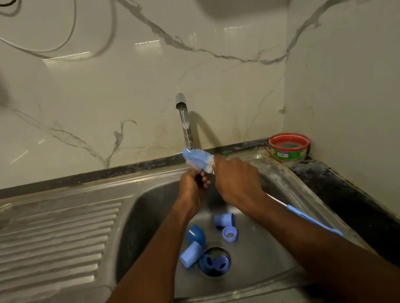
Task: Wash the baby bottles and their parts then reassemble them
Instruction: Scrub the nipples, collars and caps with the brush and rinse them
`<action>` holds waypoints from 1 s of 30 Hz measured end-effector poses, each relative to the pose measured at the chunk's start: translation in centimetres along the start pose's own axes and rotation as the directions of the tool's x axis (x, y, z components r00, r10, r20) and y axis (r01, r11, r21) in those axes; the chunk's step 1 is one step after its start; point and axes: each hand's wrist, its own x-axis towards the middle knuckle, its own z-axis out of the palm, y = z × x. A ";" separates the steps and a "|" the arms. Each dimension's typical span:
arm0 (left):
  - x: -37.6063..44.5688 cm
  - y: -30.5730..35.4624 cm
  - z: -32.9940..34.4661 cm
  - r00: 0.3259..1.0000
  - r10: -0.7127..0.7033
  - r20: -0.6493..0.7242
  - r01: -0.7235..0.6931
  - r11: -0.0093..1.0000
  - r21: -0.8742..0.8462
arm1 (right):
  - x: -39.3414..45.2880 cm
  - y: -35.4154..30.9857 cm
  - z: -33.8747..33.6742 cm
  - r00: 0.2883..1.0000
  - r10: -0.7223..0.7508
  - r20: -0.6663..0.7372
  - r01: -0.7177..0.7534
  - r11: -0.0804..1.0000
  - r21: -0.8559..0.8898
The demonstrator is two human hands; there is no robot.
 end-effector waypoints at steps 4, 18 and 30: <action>-0.2 -0.1 0.0 0.998 0.064 0.011 -0.065 0.991 0.113 | 1.0 0.7 -0.4 0.998 0.065 0.018 -0.065 0.997 0.042; 0.1 -0.3 -0.9 0.991 0.132 -0.002 -0.123 0.933 0.339 | 1.3 1.8 -0.4 0.994 0.103 0.049 -0.107 0.990 0.093; -0.2 -0.4 -1.6 0.937 0.349 0.014 -0.305 0.801 0.515 | 1.5 1.2 0.7 0.993 0.114 0.027 -0.115 0.993 0.036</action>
